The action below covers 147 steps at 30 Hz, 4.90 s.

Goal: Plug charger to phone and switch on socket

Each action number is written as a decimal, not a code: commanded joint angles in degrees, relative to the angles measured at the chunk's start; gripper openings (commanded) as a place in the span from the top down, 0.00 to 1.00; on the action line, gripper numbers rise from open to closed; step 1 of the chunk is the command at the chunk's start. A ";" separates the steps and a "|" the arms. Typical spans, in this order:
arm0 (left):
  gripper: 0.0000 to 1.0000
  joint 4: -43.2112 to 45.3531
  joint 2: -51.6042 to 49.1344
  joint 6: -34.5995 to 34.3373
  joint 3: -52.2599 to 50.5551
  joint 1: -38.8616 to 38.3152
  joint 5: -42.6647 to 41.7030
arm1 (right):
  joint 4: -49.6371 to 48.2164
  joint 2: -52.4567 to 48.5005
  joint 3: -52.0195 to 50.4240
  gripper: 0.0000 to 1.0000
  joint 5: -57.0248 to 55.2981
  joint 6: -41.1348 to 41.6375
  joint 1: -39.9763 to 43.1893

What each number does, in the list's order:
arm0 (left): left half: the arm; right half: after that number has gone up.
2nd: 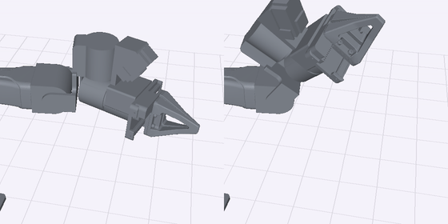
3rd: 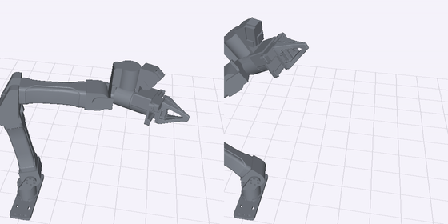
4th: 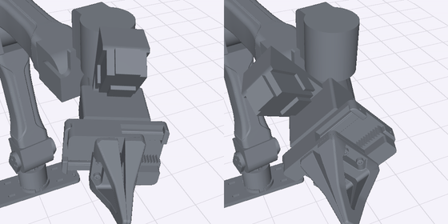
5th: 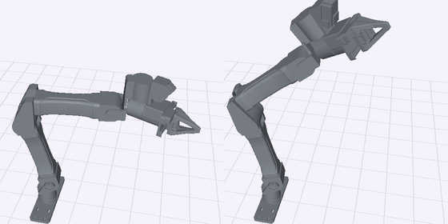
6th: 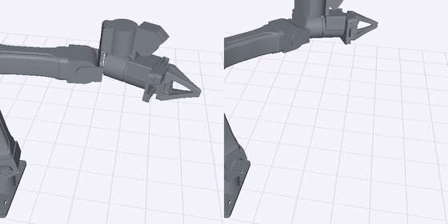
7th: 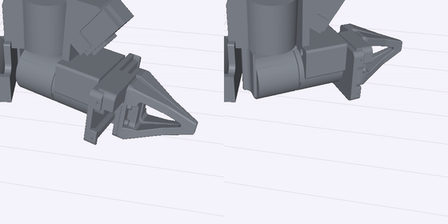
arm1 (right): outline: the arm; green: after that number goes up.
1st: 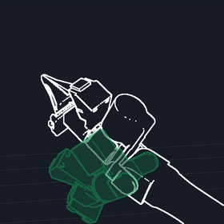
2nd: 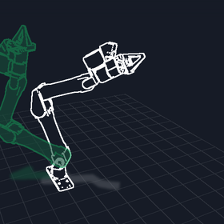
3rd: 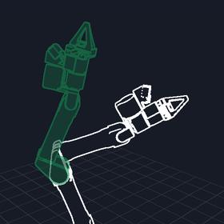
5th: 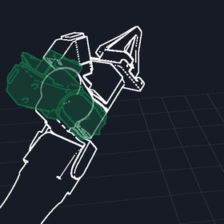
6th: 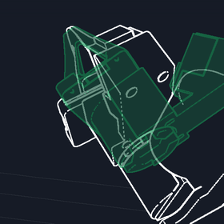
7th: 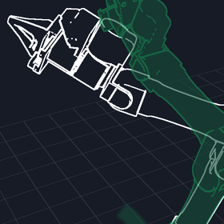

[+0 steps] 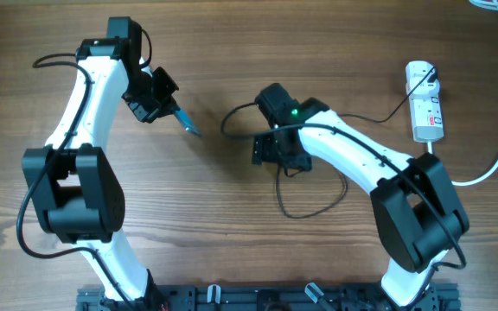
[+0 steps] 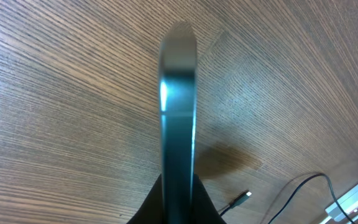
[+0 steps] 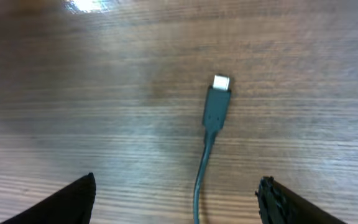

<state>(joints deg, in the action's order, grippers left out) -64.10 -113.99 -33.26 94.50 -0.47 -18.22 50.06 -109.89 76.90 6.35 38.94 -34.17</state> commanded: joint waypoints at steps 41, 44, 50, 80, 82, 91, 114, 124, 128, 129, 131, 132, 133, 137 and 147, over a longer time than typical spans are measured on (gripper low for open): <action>0.96 -0.68 1.60 0.90 0.11 0.22 0.07 | -2.03 -7.96 0.33 0.67 -3.98 3.69 0.39; 0.96 -0.68 1.60 0.92 0.11 0.22 0.07 | -2.03 -8.33 0.33 0.67 -4.42 3.91 0.39; 0.96 -0.70 1.60 0.90 0.11 0.22 0.07 | -1.38 -9.16 0.33 0.67 -5.01 4.79 0.39; 0.96 -0.72 1.60 0.90 0.11 0.22 0.04 | 1.42 -9.18 0.33 0.69 -3.74 5.03 0.26; 0.96 -0.72 1.60 0.90 0.11 0.22 0.04 | 1.22 -9.18 0.33 0.72 -3.96 5.05 0.00; 0.96 -0.76 1.60 0.90 0.11 0.22 -0.17 | 1.42 -9.18 0.31 0.82 -4.17 5.62 -0.66; 0.96 -1.18 1.60 0.94 0.11 0.22 -0.37 | 1.16 -9.18 0.33 0.92 -4.15 5.97 -0.85; 0.96 0.26 1.60 28.65 0.11 0.22 -35.39 | 1.84 -4.37 3.10 0.96 -2.32 -1.90 -0.07; 0.96 3.26 1.88 36.52 0.11 0.22 -52.35 | 1.66 2.93 3.19 0.96 5.42 -8.79 0.13; 0.96 4.44 1.99 36.46 0.11 0.20 -53.40 | 1.66 5.05 3.19 0.96 7.45 -10.23 0.13; 0.96 7.32 2.82 35.78 0.11 -0.04 -54.36 | 1.66 8.83 3.19 0.96 10.14 -12.37 0.09; 0.96 8.70 3.56 35.34 0.11 -0.26 -54.34 | 1.77 11.06 3.19 0.96 11.28 -13.70 0.00; 0.96 9.88 4.31 35.34 0.11 -0.61 -54.34 | 2.10 13.66 3.19 0.96 12.31 -15.21 -0.13; 0.96 15.17 8.41 28.57 0.11 -2.64 -46.84 | 4.70 20.17 3.19 0.96 12.44 -17.88 -1.38; 0.96 21.24 19.15 20.33 0.11 -10.34 -30.16 | 4.44 23.82 3.19 0.96 9.51 -11.37 -9.66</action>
<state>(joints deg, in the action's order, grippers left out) -43.33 -98.70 -10.35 94.28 -8.51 -51.66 56.03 -86.41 79.33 17.30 24.10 -41.43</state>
